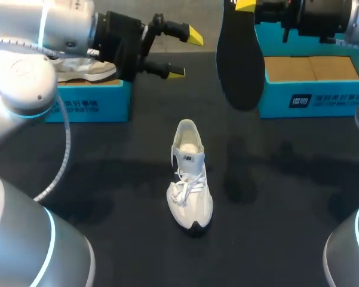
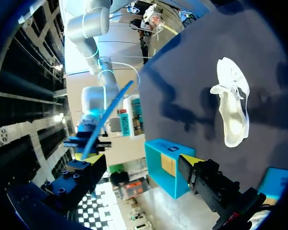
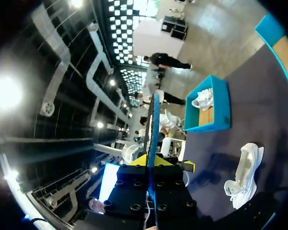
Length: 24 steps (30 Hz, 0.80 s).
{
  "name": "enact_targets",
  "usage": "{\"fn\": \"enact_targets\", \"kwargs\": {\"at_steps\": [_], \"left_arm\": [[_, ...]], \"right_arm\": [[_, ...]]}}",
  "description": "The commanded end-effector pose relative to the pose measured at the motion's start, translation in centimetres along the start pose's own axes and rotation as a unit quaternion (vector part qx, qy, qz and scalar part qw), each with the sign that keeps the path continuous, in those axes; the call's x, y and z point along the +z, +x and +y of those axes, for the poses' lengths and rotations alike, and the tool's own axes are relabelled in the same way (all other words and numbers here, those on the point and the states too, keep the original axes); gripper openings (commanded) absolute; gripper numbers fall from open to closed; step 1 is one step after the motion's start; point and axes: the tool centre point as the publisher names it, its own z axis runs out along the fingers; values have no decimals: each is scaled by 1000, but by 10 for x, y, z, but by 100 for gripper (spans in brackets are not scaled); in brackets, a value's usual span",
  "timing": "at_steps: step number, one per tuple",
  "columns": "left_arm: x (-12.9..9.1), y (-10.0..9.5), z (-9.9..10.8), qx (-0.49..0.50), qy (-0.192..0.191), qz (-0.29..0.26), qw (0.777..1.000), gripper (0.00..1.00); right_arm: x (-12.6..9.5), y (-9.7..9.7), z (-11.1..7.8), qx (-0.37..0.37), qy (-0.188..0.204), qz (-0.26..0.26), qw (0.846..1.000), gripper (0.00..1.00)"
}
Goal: Take the shoe out of the shoebox, open the shoe tongue, remove and reinsert the insole, then place the shoe into the shoebox
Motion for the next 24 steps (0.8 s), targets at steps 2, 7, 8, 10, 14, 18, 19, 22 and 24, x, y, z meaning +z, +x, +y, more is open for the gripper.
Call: {"fn": "enact_targets", "kwargs": {"at_steps": [2, 7, 8, 10, 14, 18, 19, 22, 24], "left_arm": [[-8, 3, -10, 3, -11, -81, 997, 100], [-9, -2, -14, 7, -13, -111, 994, 100], [-9, -3, -15, 10, -15, -115, 993, 100], [-7, -6, -17, 14, -16, -125, 992, 100], [1, -10, -19, 17, -14, -144, 989, 100], [7, -14, -21, 23, -18, -161, 986, 100], [8, -15, -21, 21, -16, -164, 986, 100], [11, -17, -23, 23, -14, -169, 985, 100], [12, -19, -23, 26, -13, -172, 985, 100]], "right_arm": [[3, -13, 10, 37, 2, -27, 999, 0], [7, -24, 13, 78, 10, -57, 995, 0], [9, -26, 13, 87, 16, -62, 994, 0], [14, -29, 14, 100, 20, -67, 993, 0], [24, -33, 16, 120, 21, -74, 990, 0], [35, -37, 16, 136, -1, -73, 988, 0], [38, -37, 16, 138, -8, -71, 988, 0], [48, -40, 13, 145, -27, -69, 987, 0], [53, -43, 10, 155, -44, -66, 985, 0]]}}
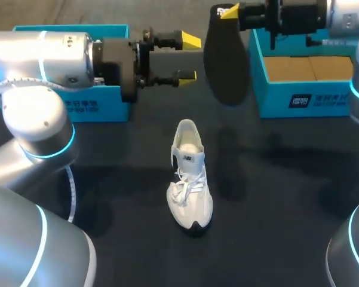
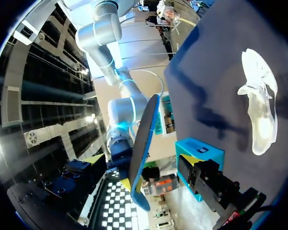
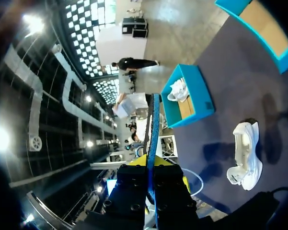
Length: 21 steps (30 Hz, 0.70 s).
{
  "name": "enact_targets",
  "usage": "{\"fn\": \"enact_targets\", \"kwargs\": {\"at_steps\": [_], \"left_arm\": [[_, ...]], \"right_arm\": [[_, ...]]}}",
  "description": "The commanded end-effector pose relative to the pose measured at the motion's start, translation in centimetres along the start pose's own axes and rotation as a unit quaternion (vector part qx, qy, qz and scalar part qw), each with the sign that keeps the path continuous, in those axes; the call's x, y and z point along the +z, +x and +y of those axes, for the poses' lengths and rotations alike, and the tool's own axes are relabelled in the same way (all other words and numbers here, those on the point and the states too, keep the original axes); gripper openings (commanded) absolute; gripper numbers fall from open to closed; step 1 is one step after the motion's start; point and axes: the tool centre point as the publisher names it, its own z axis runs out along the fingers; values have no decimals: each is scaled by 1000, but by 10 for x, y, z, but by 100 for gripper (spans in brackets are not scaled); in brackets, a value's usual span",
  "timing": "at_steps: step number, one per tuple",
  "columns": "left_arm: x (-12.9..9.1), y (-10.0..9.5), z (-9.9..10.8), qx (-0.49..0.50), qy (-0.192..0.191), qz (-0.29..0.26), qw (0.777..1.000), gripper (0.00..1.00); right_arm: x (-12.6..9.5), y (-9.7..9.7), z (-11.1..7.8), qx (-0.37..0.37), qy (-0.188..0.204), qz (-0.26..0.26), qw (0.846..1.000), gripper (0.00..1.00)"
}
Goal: Take the shoe out of the shoebox, open the shoe tongue, remove and reinsert the insole, then place the shoe into the shoebox
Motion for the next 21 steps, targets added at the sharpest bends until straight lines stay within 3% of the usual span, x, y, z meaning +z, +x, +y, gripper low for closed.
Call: {"fn": "enact_targets", "kwargs": {"at_steps": [1, 5, 10, 21], "left_arm": [[7, 0, 1, 5, 0, -21, 1000, 100], [9, -2, 2, 9, 2, -24, 1000, 100], [9, -2, 5, 12, 4, -23, 1000, 100], [3, 2, 3, 12, 10, -18, 1000, 100]], "right_arm": [[22, -8, -10, 18, -42, 16, 999, 0], [35, -14, -18, 31, -59, 25, 997, 0], [45, -20, -23, 38, -53, 35, 997, 0], [33, -20, -26, 41, -35, 34, 998, 0]]}}
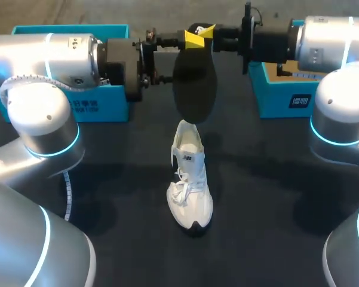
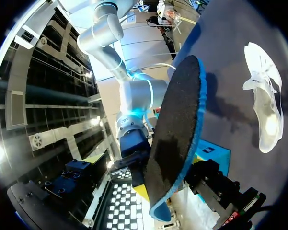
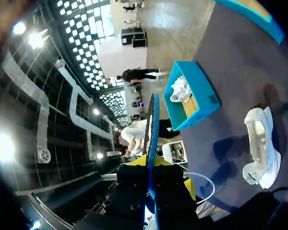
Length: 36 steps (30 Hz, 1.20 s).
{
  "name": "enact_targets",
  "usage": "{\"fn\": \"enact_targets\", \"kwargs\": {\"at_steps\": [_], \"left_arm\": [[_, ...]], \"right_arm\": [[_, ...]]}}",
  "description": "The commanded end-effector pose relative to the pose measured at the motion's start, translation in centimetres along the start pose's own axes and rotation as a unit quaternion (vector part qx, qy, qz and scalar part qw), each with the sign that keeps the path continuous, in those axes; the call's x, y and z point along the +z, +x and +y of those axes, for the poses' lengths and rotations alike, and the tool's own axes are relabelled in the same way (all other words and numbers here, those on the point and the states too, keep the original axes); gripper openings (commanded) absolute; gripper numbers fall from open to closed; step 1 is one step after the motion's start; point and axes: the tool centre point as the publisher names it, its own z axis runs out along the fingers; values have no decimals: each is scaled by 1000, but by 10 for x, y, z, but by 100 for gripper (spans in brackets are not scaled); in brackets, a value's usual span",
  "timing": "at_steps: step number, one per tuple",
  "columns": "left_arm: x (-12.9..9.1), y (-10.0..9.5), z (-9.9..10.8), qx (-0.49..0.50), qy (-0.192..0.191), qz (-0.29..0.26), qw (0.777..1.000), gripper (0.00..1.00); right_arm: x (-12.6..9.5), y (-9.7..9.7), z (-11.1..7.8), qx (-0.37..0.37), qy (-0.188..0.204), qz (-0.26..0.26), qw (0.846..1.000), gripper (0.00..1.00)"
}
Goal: Take the shoe out of the shoebox, open the shoe tongue, remove and reinsert the insole, then place the shoe into the shoebox
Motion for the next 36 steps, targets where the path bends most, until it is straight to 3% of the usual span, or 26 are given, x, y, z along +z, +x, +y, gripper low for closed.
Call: {"fn": "enact_targets", "kwargs": {"at_steps": [1, 10, 12, 13, 14, 16, 18, 22, 24, 32, 33, 34, 35, 36], "left_arm": [[-3, 4, -2, 0, 3, 1, 1000, 100], [-4, 8, -7, -3, 5, 2, 1000, 99], [-4, 9, -7, -3, 6, 2, 1000, 84], [-4, 9, -7, -3, 6, 1, 1000, 62], [-3, 9, -6, -3, 6, -1, 1000, 52], [-2, 8, -6, -2, 6, -4, 1000, 43], [-1, 7, -6, -1, 7, -7, 1000, 28], [3, 8, -8, 0, 12, -6, 1000, 18], [4, 8, -8, 0, 14, -6, 1000, 0], [1, 10, -11, -2, 18, -8, 1000, 0], [0, 10, -11, -4, 19, -10, 1000, 0], [-1, 9, -12, -6, 19, -11, 1000, 0], [-2, 9, -12, -9, 19, -14, 1000, 0], [-4, 8, -12, -11, 18, -16, 1000, 0]], "right_arm": [[-11, 3, 0, 2, 3, -9, 1000, 0], [-16, 3, -2, 10, 9, -14, 1000, 0], [-15, 2, -3, 11, 10, -14, 1000, 0], [-14, 2, -4, 11, 10, -14, 1000, 0], [-14, 2, -5, 11, 9, -14, 1000, 0], [-12, 1, -6, 12, 10, -15, 1000, 0], [-11, 1, -7, 11, 10, -15, 1000, 0], [-9, -1, -8, 11, 10, -14, 1000, 0], [-8, -1, -8, 11, 10, -13, 1000, 0], [-8, -1, -9, 6, 6, -10, 1000, 0], [-9, -1, -9, 4, 5, -8, 1000, 16], [-10, -1, -9, 2, 8, -9, 1000, 49], [-11, -1, -9, -6, 12, -4, 1000, 100], [-12, -2, -9, -11, 11, -1, 1000, 100]]}}
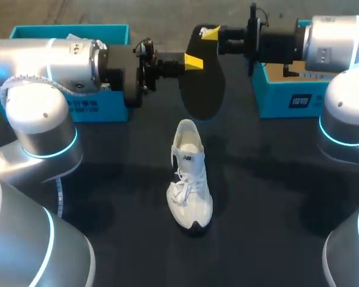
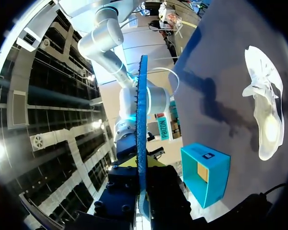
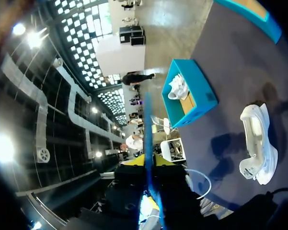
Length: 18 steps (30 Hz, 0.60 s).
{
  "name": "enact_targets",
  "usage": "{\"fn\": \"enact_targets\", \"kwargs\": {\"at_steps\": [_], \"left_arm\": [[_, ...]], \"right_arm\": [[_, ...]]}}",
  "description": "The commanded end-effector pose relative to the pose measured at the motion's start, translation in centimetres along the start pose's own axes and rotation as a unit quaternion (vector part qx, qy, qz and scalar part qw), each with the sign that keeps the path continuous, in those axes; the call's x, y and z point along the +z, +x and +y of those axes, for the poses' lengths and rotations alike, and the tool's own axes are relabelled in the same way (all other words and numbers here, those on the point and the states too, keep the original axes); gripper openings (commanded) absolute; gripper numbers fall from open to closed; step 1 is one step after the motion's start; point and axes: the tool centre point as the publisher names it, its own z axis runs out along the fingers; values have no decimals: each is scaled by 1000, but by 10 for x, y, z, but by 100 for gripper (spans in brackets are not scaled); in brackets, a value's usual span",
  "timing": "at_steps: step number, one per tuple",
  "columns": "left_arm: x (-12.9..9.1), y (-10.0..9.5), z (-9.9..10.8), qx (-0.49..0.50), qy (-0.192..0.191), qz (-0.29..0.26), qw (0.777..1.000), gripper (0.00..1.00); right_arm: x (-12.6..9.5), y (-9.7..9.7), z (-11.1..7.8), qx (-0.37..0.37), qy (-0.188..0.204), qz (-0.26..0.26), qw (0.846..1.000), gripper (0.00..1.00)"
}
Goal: Take the shoe out of the shoebox, open the shoe tongue, remove and reinsert the insole, then place the shoe into the shoebox
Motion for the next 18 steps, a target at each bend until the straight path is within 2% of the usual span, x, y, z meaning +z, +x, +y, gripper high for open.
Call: {"fn": "enact_targets", "kwargs": {"at_steps": [1, 5, 18], "left_arm": [[-5, 0, -1, -3, -1, -7, 1000, 0], [-13, -2, -2, -10, -3, -11, 1000, 0], [-29, -8, -2, -22, -7, -15, 1000, 0]], "right_arm": [[-2, -1, -1, -10, 5, 8, 1000, 100], [-11, -4, -4, -51, 32, 26, 998, 100], [-54, -16, -21, -108, 94, 31, 989, 100]]}}
